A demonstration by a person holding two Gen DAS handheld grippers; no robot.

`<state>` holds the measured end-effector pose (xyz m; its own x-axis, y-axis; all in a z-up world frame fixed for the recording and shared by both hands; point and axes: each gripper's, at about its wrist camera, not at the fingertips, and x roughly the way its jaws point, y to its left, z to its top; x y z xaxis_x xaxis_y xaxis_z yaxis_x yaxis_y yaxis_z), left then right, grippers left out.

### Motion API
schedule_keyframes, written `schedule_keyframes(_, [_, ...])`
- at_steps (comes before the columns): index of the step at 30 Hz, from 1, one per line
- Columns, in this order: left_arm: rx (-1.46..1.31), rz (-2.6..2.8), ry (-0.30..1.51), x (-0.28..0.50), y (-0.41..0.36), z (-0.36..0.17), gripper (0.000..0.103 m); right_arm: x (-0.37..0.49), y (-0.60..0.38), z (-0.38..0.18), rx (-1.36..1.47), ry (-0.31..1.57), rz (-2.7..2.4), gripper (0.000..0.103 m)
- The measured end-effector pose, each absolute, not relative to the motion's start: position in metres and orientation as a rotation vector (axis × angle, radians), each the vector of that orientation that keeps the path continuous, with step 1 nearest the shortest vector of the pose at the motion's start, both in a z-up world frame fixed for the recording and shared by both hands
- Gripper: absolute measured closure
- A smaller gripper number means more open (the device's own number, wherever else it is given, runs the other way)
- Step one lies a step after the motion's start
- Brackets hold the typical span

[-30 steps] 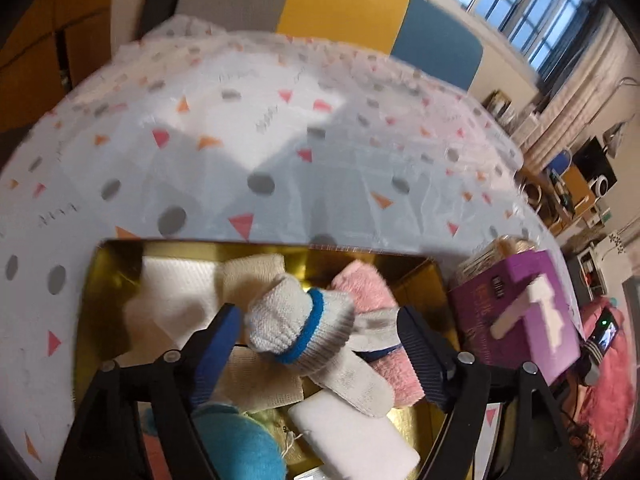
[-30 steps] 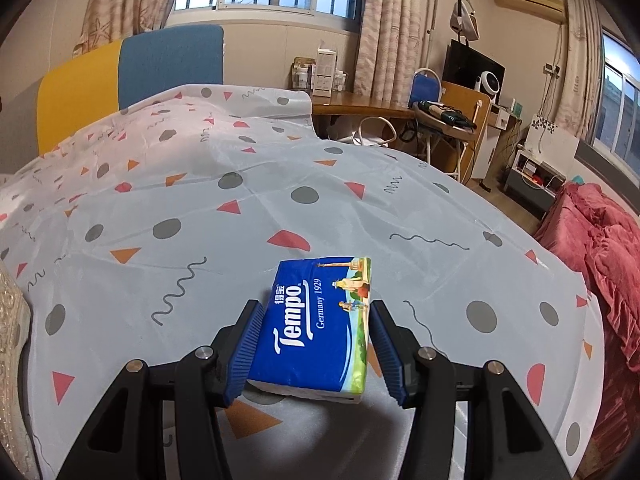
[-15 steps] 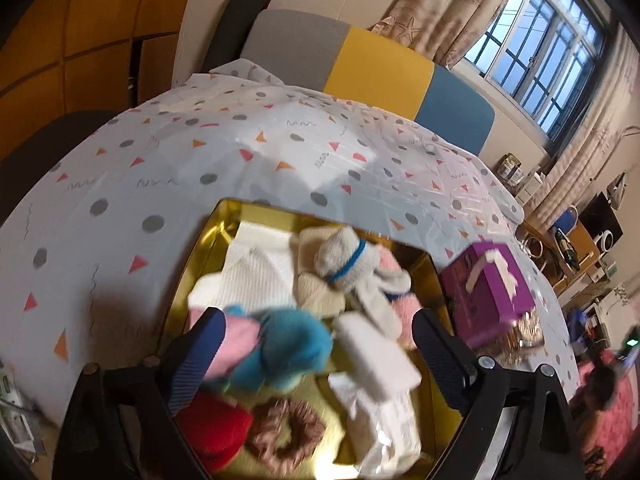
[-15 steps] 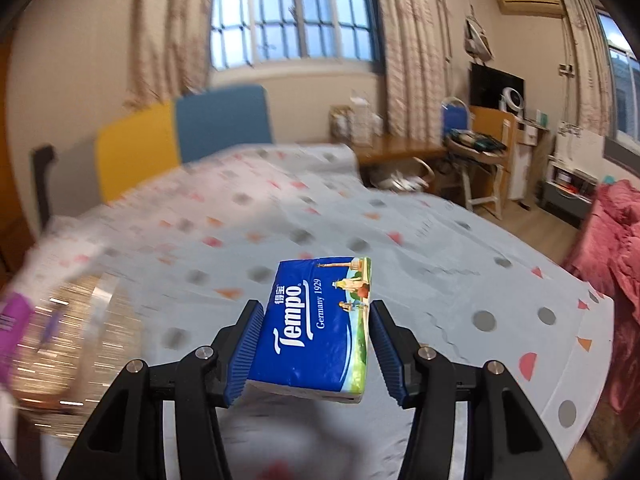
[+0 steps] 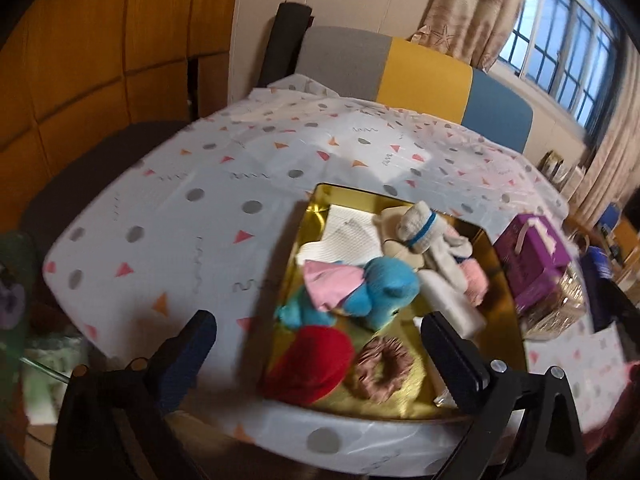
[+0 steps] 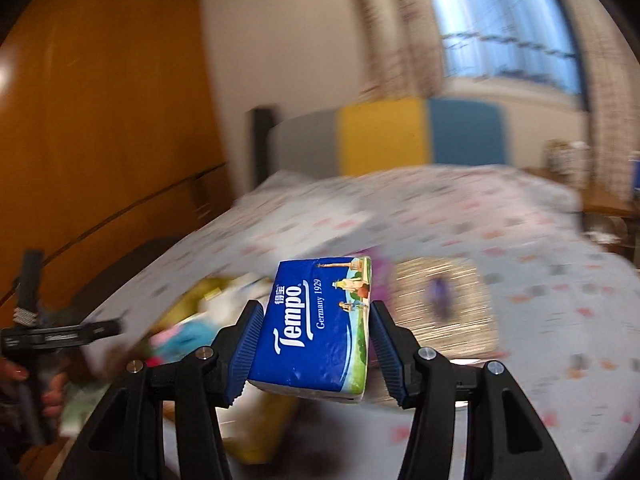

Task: Organize soft objects
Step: 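Lower the tissue pack into the gold tray and open the right tool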

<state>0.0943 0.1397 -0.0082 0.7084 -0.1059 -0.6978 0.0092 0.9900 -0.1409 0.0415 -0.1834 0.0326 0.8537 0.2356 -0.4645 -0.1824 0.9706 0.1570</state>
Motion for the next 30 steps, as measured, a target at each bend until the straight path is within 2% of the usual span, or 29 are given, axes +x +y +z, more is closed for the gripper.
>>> schedule_keyframes(6, [-0.077, 0.014, 0.764, 0.075, 0.143, -0.009, 0.000, 0.082, -0.090, -0.013, 0.069, 0.700, 0.364, 0.048])
schedule_keyframes(13, [-0.061, 0.103, 0.773, 0.067, 0.149, -0.015, 0.000, 0.111, -0.047, -0.060, 0.058, 0.819, 0.350, 0.047])
schedule_keyframes(14, [-0.063, 0.105, 0.775, 0.067, 0.149, -0.016, 0.000, 0.115, -0.043, -0.066, 0.047, 0.844, 0.347, 0.045])
schedule_keyframes(16, [-0.067, 0.108, 0.783, 0.066, 0.149, -0.020, 0.000, 0.117, -0.042, -0.072, 0.043, 0.864, 0.380, 0.031])
schedule_keyframes(19, [-0.082, 0.111, 0.832, 0.068, 0.148, -0.030, 0.000, 0.104, -0.049, -0.065, 0.059, 0.823, 0.408, 0.020])
schedule_keyframes(23, [-0.086, 0.143, 0.831, 0.061, 0.144, -0.029, 0.000, 0.082, -0.063, -0.046, 0.089, 0.775, 0.334, 0.020])
schedule_keyframes(30, [-0.069, 0.166, 0.828, 0.044, 0.140, -0.014, 0.000, 0.048, -0.066, -0.024, 0.004, 0.813, 0.088, 0.020])
